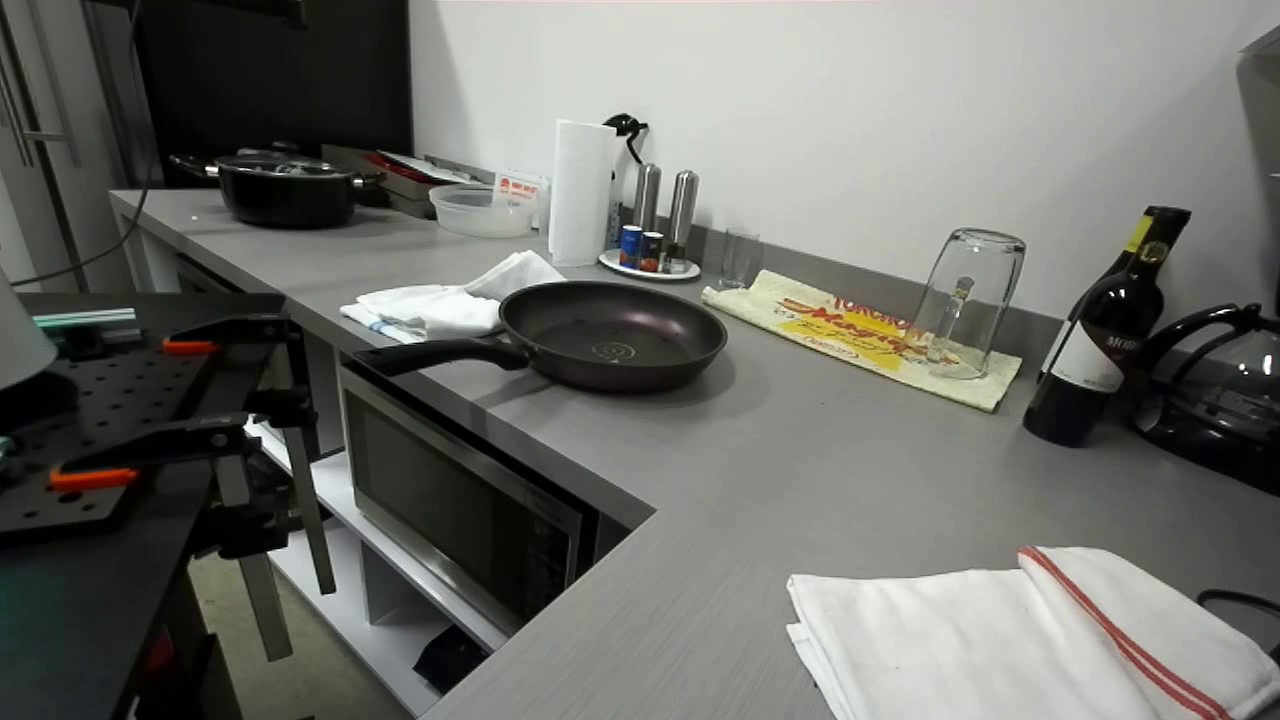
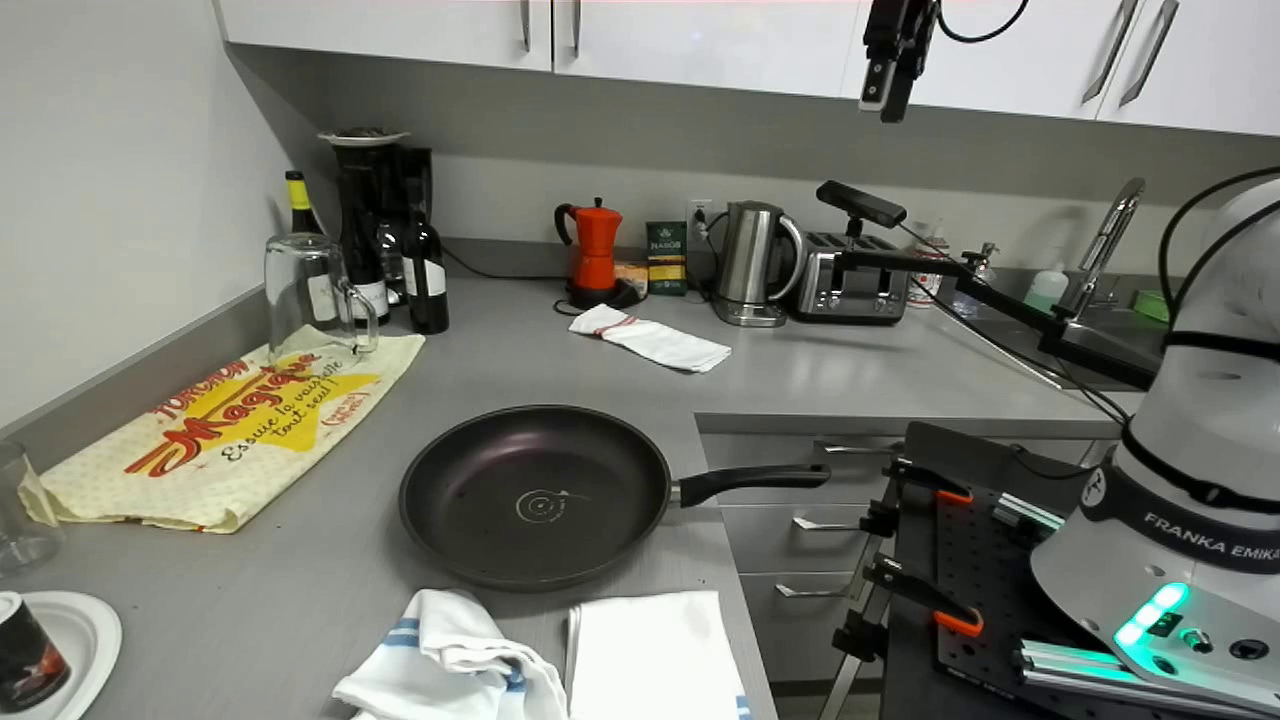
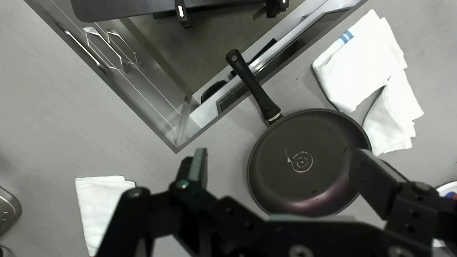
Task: Use the tea towel on the left to wipe the pan
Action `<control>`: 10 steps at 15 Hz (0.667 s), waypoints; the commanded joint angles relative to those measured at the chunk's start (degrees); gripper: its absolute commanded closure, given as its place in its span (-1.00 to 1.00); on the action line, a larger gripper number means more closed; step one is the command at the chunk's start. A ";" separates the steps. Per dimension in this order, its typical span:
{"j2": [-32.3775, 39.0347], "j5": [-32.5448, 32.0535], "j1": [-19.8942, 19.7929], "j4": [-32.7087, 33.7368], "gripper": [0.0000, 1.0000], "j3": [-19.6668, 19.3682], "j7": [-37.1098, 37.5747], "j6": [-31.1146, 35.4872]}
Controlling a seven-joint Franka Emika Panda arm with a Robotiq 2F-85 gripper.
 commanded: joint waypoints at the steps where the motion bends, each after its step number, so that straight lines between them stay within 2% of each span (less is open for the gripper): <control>1: 2.52 -0.27 -0.12 -0.45 -1.00 -0.09 -0.79 1.82; 6: 11.58 0.65 0.91 -0.93 -1.00 0.23 -1.35 6.78; 10: 20.23 1.83 3.40 -0.25 -1.00 2.73 -0.63 11.84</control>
